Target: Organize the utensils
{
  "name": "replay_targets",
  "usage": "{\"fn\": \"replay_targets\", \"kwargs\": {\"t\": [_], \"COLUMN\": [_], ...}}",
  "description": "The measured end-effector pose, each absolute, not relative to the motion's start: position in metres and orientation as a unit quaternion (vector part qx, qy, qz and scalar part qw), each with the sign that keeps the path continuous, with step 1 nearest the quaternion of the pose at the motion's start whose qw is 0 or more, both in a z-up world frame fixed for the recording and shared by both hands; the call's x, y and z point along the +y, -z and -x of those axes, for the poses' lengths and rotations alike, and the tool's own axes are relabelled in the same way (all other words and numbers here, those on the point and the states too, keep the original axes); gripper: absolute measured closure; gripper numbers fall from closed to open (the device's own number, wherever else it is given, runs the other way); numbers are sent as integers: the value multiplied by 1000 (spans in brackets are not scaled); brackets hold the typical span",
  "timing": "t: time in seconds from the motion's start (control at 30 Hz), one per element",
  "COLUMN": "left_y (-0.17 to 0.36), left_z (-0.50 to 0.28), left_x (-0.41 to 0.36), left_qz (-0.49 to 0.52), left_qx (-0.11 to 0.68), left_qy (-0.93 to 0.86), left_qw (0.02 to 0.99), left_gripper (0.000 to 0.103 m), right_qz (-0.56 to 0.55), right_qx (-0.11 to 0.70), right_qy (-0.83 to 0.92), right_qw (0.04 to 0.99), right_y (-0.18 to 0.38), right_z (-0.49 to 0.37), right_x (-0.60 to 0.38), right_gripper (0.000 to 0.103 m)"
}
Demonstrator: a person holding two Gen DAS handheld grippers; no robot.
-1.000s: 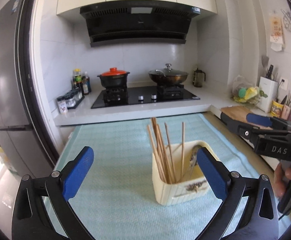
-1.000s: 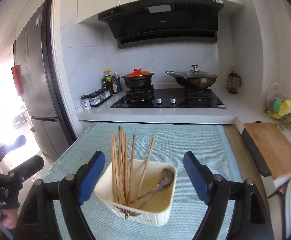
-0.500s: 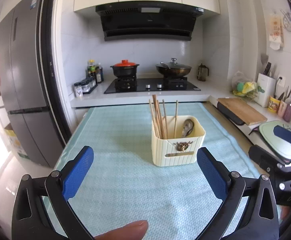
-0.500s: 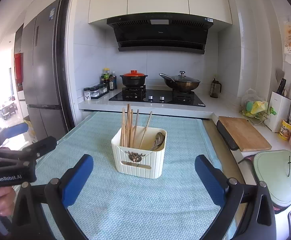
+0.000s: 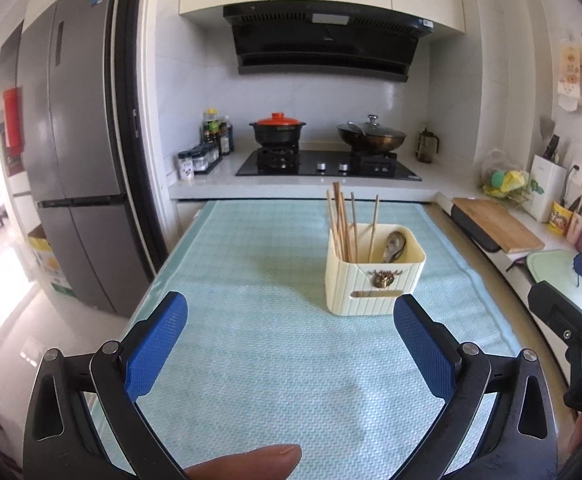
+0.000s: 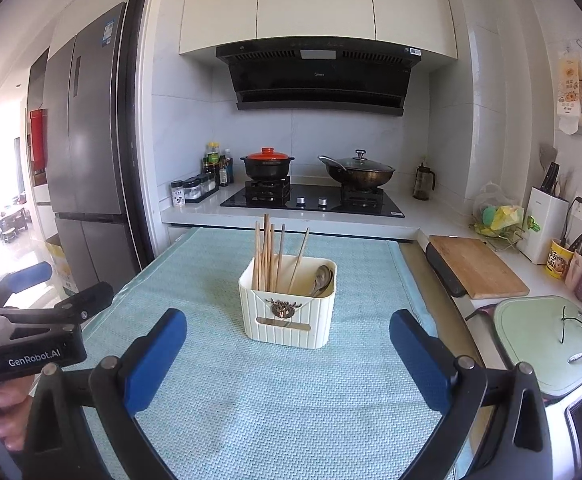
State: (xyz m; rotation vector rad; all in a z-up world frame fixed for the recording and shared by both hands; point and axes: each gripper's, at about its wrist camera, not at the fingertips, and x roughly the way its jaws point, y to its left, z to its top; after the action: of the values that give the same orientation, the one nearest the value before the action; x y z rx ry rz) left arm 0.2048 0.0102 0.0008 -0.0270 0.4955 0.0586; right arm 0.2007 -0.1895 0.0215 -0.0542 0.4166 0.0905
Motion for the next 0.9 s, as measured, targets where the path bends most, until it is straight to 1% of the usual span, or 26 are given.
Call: {"fn": "replay_targets", "kwargs": {"t": [0.27,0.9], "left_y": [1,0], "left_z": [-202,-201], "left_x": [9,3], "left_qz": [9,-3], "left_qx": [249,253], "left_qy": [-31,-31], "left_qw": [968,967], "left_gripper": [0,0], "right_qz": [30,27], "right_qx": [198,203], "right_qy": [-51,-56], "right_qw": [978,977], "right_y": [-29,-27], "right_z": [-190,-185], "right_x": [-183,-184], "right_gripper": [0,0]}}
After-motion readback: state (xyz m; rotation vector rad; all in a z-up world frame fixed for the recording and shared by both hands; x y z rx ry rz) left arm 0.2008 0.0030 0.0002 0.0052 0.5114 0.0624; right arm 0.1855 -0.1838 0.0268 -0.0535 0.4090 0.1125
